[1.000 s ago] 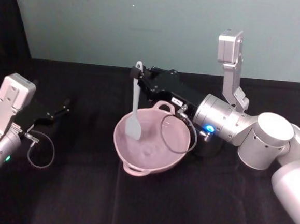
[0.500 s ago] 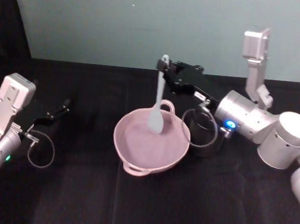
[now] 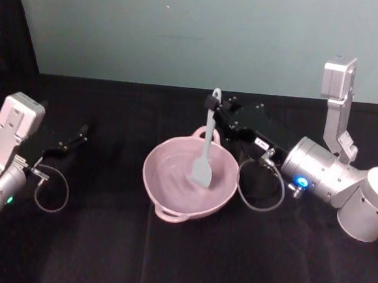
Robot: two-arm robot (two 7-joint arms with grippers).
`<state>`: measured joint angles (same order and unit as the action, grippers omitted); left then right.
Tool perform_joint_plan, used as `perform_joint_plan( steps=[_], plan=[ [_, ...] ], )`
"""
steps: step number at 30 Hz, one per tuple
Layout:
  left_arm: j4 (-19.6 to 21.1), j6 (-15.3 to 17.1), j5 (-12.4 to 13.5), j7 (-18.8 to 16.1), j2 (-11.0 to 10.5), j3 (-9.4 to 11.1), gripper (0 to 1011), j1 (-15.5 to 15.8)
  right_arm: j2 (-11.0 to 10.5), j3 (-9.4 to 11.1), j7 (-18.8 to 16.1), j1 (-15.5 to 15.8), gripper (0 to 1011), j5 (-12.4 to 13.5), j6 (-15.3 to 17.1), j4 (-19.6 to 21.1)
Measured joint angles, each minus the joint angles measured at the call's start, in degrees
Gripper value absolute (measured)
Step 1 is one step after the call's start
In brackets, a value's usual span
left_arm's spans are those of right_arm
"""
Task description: Use the one hand to pick up the spoon and stir the clear water in the bowl.
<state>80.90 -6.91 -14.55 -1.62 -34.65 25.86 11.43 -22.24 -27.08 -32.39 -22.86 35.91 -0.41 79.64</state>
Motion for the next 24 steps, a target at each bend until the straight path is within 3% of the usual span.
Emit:
perform_joint_plan(
  steps=[7, 12, 24],
  plan=[
    [0.0, 0.0, 0.0, 0.0, 0.0, 0.0, 1011, 0.0, 0.3, -1.3, 0.0, 1.0, 116, -0.1, 0.2, 1.7],
    [0.0, 0.0, 0.0, 0.0, 0.0, 0.0, 1011, 0.0, 1.5, -2.7, -0.7, -0.1, 116, -0.4, 0.3, 1.3],
    [0.0, 0.0, 0.0, 0.0, 0.0, 0.0, 1011, 0.0, 5.6, -4.6, -2.2, -5.8, 116, -1.2, -0.5, -6.8]
  ],
)
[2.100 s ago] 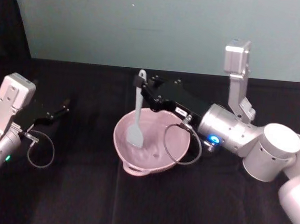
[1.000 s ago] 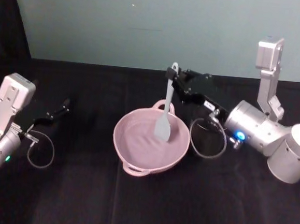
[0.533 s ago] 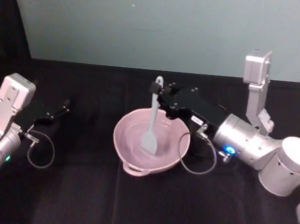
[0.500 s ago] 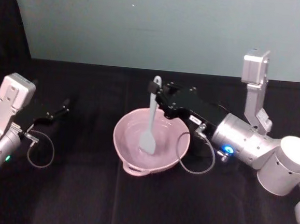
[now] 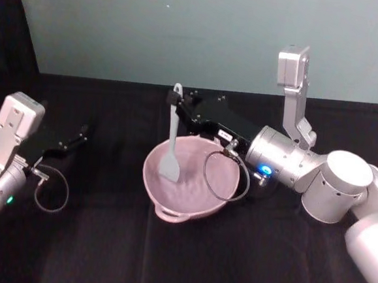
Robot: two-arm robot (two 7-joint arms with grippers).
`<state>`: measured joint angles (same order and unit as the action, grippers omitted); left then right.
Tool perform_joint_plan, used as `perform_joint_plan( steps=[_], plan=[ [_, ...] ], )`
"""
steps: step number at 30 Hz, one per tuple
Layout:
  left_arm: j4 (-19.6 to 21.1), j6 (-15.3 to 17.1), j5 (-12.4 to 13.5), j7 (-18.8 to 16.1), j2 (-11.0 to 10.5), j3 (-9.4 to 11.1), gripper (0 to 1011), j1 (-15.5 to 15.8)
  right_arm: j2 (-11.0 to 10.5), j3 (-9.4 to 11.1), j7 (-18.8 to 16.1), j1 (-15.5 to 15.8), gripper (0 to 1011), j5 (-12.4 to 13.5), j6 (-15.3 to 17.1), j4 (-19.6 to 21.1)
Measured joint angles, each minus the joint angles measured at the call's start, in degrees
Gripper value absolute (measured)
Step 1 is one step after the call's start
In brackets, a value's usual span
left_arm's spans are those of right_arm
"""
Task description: Use the one hand to pick up the spoon and stir the clear water in the bowl.
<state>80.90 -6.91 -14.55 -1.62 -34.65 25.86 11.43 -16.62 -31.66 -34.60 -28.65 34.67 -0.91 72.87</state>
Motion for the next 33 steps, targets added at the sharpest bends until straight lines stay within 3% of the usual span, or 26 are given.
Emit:
perform_joint_plan(
  steps=[7, 13, 23, 33],
  plan=[
    [0.0, 0.0, 0.0, 0.0, 0.0, 0.0, 1011, 0.0, 0.6, 1.1, 0.4, -2.1, 116, -0.7, -0.8, -3.4],
    [0.0, 0.0, 0.0, 0.0, 0.0, 0.0, 1011, 0.0, -0.6, 2.7, 1.3, -1.3, 116, -0.7, -0.9, -2.8],
    [0.0, 0.0, 0.0, 0.0, 0.0, 0.0, 1011, 0.0, -4.6, 5.1, 3.0, 4.0, 116, -0.3, -0.2, 4.2],
    [0.0, 0.0, 0.0, 0.0, 0.0, 0.0, 1011, 0.0, -6.0, 4.6, 3.4, 7.4, 116, -0.3, 0.7, 9.2]
  ],
)
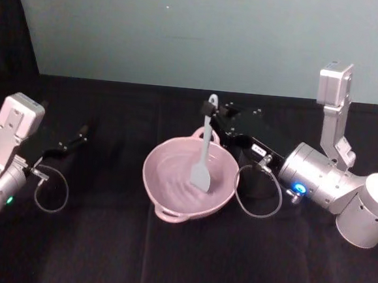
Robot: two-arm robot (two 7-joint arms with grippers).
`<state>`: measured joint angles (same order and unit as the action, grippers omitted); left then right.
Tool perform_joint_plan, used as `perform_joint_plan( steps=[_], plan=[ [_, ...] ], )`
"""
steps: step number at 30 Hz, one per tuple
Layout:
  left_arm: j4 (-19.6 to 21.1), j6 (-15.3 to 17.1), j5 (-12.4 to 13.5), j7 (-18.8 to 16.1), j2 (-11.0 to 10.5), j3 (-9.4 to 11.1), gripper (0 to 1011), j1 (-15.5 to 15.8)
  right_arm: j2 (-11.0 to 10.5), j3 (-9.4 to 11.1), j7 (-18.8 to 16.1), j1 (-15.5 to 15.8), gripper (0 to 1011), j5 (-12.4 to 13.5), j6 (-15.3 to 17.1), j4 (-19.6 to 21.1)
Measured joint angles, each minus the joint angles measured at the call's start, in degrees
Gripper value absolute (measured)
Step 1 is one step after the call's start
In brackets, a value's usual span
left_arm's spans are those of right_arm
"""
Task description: Use the one hand to pick up the spoon and stir the clear water in the bowl.
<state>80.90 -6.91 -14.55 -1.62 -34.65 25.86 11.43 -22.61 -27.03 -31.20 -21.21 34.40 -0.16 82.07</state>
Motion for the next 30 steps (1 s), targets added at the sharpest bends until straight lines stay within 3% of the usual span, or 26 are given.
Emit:
perform_joint_plan(
  steps=[11, 20, 30],
  plan=[
    [0.0, 0.0, 0.0, 0.0, 0.0, 0.0, 1011, 0.0, 2.1, -2.9, -1.2, -1.4, 116, -0.6, 0.3, 0.0],
    [0.0, 0.0, 0.0, 0.0, 0.0, 0.0, 1011, 0.0, 5.2, -4.3, -2.6, -5.6, 116, -0.7, -0.4, -5.7],
    [0.0, 0.0, 0.0, 0.0, 0.0, 0.0, 1011, 0.0, 7.2, -3.4, -3.2, -9.1, 116, -0.4, -1.8, -12.5]
  ],
)
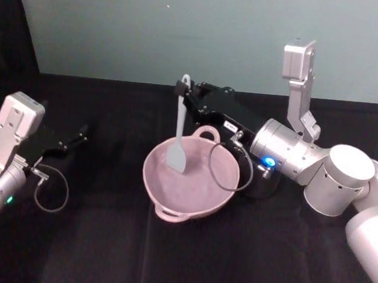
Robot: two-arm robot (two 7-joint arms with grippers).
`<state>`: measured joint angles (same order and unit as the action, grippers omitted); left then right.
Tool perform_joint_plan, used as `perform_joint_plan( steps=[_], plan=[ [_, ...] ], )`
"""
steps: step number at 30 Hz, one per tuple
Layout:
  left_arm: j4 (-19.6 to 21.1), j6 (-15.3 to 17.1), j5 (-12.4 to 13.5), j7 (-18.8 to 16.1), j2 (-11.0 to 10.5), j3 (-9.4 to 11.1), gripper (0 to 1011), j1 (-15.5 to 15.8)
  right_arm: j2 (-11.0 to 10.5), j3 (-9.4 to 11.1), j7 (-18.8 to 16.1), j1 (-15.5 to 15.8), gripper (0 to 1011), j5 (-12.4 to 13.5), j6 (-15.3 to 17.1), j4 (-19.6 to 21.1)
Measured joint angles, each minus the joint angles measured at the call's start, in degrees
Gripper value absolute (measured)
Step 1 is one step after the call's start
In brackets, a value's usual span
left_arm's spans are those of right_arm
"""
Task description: Use the one hand to pick up the spoon and stir the clear water in the bowl.
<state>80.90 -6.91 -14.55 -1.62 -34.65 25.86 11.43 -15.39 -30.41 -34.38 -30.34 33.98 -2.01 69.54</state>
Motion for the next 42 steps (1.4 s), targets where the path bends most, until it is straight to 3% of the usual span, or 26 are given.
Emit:
perform_joint_plan(
  steps=[10, 16, 24, 34, 42],
  plan=[
    [0.0, 0.0, 0.0, 0.0, 0.0, 0.0, 1011, 0.0, -1.9, 2.5, 0.8, 1.0, 116, 0.6, -0.2, 0.5],
    [0.0, 0.0, 0.0, 0.0, 0.0, 0.0, 1011, 0.0, -4.5, 4.4, 2.2, 4.6, 114, 1.3, -0.1, 5.0],
    [0.0, 0.0, 0.0, 0.0, 0.0, 0.0, 1011, 0.0, -6.8, 5.3, 3.5, 8.9, 116, 1.6, 0.5, 10.5],
    [0.0, 0.0, 0.0, 0.0, 0.0, 0.0, 1011, 0.0, -7.5, 3.7, 3.7, 11.2, 116, 0.9, 1.6, 14.5],
    [0.0, 0.0, 0.0, 0.0, 0.0, 0.0, 1011, 0.0, -5.5, 0.6, 2.1, 8.9, 116, 0.0, 2.3, 13.3]
  ],
)
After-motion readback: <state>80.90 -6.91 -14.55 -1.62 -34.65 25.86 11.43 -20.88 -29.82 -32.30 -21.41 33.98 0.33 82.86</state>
